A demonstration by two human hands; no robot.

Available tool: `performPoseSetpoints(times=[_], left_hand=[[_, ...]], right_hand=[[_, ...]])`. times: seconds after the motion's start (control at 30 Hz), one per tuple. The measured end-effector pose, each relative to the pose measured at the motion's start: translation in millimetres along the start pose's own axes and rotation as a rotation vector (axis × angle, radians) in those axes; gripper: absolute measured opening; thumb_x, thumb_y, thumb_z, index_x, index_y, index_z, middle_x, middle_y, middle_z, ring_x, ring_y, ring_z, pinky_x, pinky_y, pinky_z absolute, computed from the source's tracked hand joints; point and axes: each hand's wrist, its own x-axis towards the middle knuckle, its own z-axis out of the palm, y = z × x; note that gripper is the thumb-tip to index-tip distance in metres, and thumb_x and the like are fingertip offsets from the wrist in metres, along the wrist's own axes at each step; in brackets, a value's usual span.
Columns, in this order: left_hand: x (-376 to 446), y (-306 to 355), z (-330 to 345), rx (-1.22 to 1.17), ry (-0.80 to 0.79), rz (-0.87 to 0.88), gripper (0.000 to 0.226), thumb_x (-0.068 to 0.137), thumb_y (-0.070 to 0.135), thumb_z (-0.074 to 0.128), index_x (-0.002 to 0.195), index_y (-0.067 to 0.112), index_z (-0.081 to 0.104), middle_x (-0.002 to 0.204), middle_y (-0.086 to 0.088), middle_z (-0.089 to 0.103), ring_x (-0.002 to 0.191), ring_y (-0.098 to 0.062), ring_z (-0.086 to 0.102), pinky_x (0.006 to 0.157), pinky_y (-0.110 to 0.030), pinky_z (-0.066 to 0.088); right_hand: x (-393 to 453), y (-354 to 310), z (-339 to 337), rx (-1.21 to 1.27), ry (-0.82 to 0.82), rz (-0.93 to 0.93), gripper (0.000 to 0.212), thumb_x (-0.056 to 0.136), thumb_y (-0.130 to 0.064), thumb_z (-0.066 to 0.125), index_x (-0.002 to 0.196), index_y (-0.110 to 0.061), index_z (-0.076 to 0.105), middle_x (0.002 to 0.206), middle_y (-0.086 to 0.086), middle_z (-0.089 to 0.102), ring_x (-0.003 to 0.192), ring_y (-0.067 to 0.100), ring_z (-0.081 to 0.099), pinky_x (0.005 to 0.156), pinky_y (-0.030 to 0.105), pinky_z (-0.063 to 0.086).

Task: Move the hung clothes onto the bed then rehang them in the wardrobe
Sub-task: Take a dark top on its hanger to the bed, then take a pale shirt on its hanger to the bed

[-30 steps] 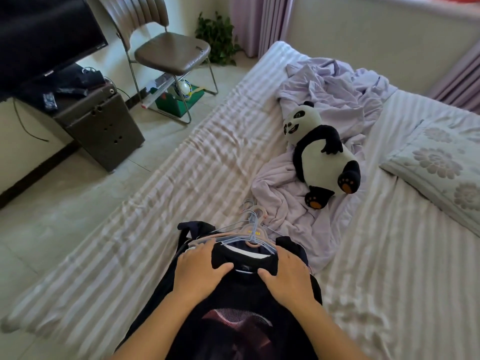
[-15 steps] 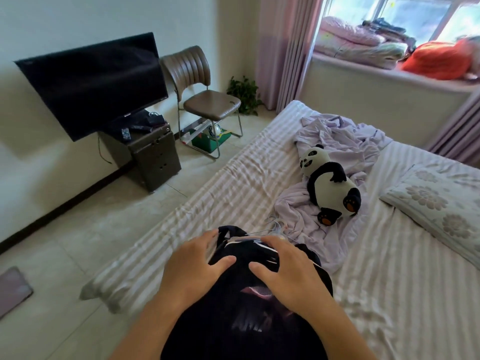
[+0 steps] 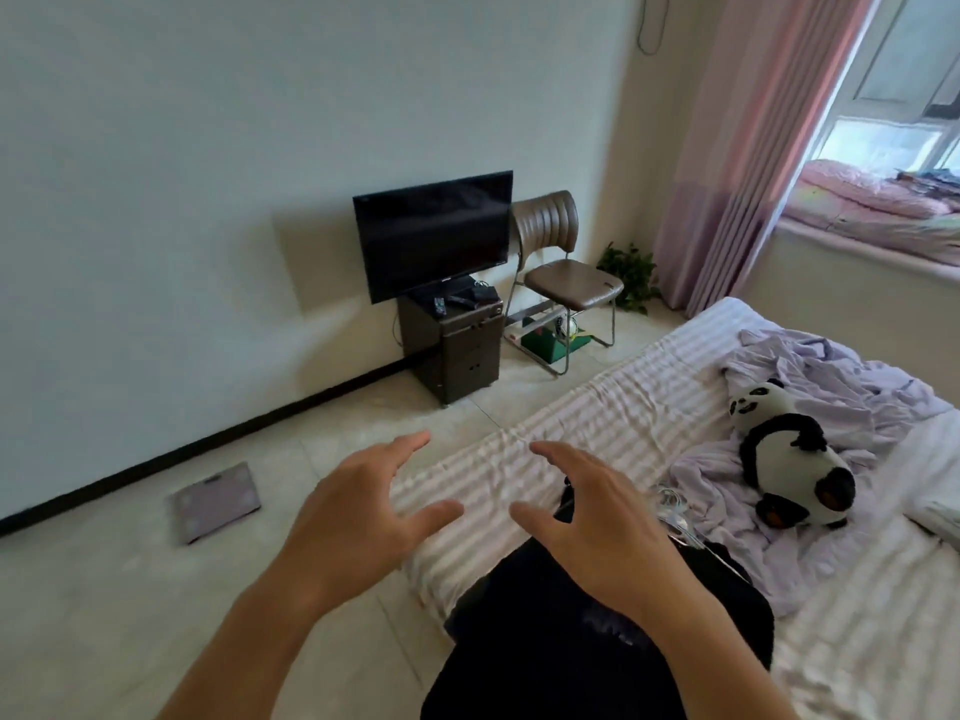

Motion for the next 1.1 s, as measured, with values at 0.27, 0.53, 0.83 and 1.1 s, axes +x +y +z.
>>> performPoseSetpoints(times=[0.27,0.53,0.83,1.1], left_hand=[[-130.9,-12.8,-58.6,0.078,0.193,-0.219,0.089,0.068,0.084,0.052,0.145,0.045,0.034,0.145,0.018,0.045,0.130,-0.004,0.044,0.107,-0.034,0.042],[-285.1,0.8,-97.3,0.207,0.348,-0.519,0.080,0.075,0.077,0.056,0.145,0.043,0.035,0.147,0.018,0.043,0.132,-0.005,0.042,0.108,-0.031,0.039],[-447.3,16.1,-131.8,0.207,0.507,-0.764,0.080,0.077,0.076,0.056,0.146,0.042,0.034,0.150,0.020,0.038,0.135,-0.004,0.038,0.110,-0.032,0.037],[-610.2,14.6,-160.2,0.243,0.622,-0.935,0.078,0.075,0.079,0.053,0.144,0.047,0.035,0.147,0.018,0.043,0.129,-0.007,0.045,0.102,-0.034,0.044]], right_hand=[[-34.3,-78.9,13.7,-0.078,-0.165,-0.313,0.071,0.090,-0.051,0.063,0.150,-0.033,0.030,0.151,-0.011,0.040,0.138,0.011,0.037,0.111,0.030,0.032],[-98.7,-141.9,37.2,-0.143,-0.346,-0.575,0.076,0.086,-0.054,0.066,0.150,-0.036,0.030,0.152,-0.013,0.038,0.135,0.010,0.040,0.111,0.033,0.035],[-204.3,-231.8,69.0,-0.144,-0.452,-0.865,0.069,0.087,-0.057,0.062,0.147,-0.038,0.032,0.149,-0.015,0.042,0.137,0.012,0.038,0.111,0.033,0.035],[-333.7,-316.1,108.1,-0.146,-0.544,-1.077,0.066,0.091,-0.054,0.060,0.148,-0.037,0.030,0.151,-0.016,0.038,0.138,0.011,0.037,0.104,0.029,0.034]])
